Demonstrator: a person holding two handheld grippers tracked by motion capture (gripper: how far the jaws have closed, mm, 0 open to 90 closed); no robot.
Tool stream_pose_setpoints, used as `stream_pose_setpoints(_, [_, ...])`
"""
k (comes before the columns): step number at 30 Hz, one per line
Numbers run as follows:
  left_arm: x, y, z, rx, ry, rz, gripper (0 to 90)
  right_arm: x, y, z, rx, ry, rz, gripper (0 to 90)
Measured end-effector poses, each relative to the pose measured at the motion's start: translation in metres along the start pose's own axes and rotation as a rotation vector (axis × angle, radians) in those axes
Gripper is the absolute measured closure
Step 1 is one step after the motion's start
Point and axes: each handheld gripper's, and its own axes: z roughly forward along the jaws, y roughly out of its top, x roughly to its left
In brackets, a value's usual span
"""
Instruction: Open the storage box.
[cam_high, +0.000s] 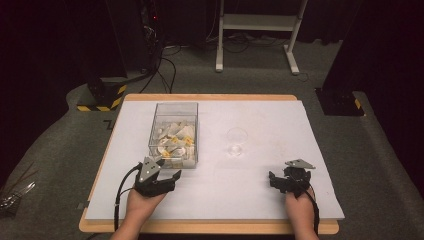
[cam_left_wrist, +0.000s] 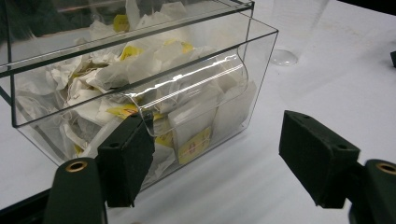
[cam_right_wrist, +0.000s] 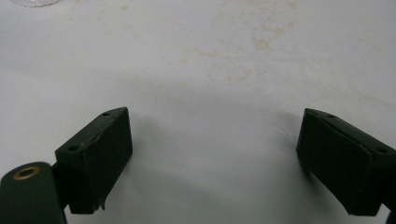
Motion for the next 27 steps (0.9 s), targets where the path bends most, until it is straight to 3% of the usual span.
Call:
stream_pose_setpoints(11, [-0.003, -0.004, -0.007, -0.001, -0.009, 0.019, 27.5, 0.000, 0.000, 0.000, 0.000, 0.000, 0.000, 10.5])
stream_pose_setpoints(14, [-0.003, -0.006, -0.008, -0.008, -0.005, 0.015, 28.8, 0.000, 0.000, 0.000, 0.000, 0.002, 0.001, 10.5])
stream_pose_setpoints(18, [-0.004, -0.006, -0.010, 0.005, 0.019, 0.041, 28.4, 0.000, 0.000, 0.000, 0.002, 0.003, 0.003, 10.5])
stream_pose_setpoints(27, [0.003, -0.009, -0.026, 0.009, 0.036, 0.027, 28.8, 0.000, 0.000, 0.000, 0.002, 0.003, 0.002, 10.5])
